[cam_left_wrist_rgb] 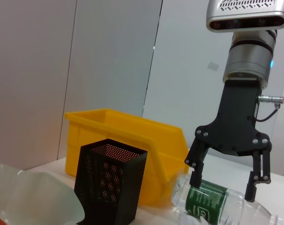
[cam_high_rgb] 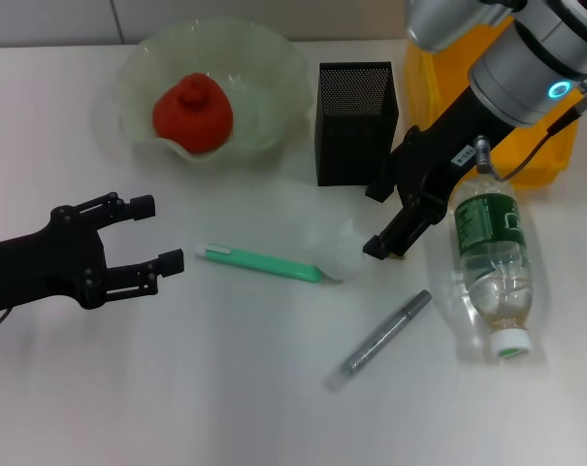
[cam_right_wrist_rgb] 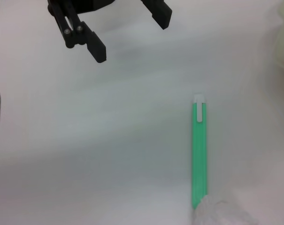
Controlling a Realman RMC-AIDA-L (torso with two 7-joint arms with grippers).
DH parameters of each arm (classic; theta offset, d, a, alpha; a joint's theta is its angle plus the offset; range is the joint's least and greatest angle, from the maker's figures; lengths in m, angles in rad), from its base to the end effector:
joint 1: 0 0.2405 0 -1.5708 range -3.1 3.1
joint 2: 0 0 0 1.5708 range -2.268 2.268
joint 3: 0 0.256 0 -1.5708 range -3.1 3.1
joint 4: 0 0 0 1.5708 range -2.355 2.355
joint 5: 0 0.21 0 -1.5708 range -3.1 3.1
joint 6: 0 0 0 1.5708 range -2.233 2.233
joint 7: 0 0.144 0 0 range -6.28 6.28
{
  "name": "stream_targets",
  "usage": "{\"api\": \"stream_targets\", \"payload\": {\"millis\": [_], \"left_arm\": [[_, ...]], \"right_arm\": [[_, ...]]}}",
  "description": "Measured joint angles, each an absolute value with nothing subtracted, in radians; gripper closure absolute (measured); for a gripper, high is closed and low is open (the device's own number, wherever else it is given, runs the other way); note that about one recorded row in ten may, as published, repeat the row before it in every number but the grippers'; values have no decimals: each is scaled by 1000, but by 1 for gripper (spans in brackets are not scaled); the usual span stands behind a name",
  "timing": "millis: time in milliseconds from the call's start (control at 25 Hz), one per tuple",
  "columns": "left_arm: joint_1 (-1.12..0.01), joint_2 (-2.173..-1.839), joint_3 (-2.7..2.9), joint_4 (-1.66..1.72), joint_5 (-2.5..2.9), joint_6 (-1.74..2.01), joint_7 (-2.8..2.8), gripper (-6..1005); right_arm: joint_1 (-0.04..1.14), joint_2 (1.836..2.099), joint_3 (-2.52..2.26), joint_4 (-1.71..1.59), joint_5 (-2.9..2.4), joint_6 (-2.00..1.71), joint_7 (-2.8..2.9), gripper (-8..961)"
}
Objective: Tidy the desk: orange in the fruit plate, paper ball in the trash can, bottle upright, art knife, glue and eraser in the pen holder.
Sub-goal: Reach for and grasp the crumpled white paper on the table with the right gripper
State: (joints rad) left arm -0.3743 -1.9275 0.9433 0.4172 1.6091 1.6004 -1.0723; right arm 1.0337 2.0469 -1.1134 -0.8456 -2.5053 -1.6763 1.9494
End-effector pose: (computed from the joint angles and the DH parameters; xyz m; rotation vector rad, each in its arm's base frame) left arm -0.3123 0.2815 0.0186 -2.6465 -0.5163 -0.8333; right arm 0.1179 0.3931 -0.0162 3.0621 -0.2968 0.4768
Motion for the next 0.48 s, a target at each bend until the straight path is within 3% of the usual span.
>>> {"api": "stream_targets", "payload": {"millis": [480], "left_arm": [[-371, -1927, 939, 419, 1609, 1600, -1072, 140]], "right_arm": [[1030, 2063, -1127, -841, -2508, -1617, 1949, 147]]}}
